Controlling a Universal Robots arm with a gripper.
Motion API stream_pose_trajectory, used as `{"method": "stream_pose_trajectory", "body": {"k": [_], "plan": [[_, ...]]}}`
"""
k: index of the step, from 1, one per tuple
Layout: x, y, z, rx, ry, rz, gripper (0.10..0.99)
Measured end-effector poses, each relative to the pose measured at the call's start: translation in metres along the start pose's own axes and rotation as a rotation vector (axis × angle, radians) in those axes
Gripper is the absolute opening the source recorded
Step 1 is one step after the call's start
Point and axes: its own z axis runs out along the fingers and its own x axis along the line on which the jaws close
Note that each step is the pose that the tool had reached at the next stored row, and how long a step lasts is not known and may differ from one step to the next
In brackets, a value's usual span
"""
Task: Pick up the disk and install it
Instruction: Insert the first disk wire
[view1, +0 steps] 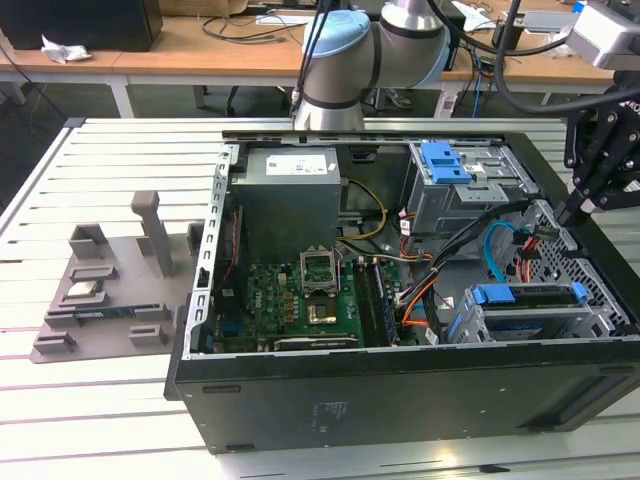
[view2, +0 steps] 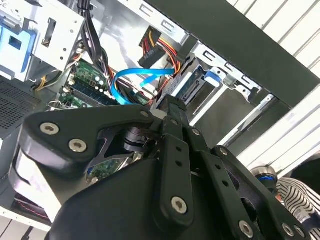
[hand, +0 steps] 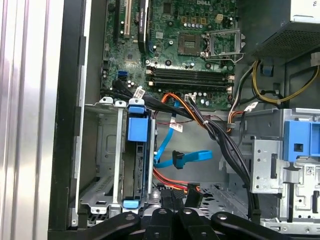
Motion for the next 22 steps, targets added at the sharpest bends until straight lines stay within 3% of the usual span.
{"method": "stream_pose_trajectory", "body": {"k": [5, 12, 22], "plan": [[-0.0043, -0.0011, 0.0078, 0.000, 0.0051, 0.000, 0.106], [-0.0190, -0.0055, 0.0155, -0.001, 0.0166, 0.000, 0.106], [-0.0239, -0.0137, 0.0265, -0.001, 0.0211, 0.001, 0.106]]}}
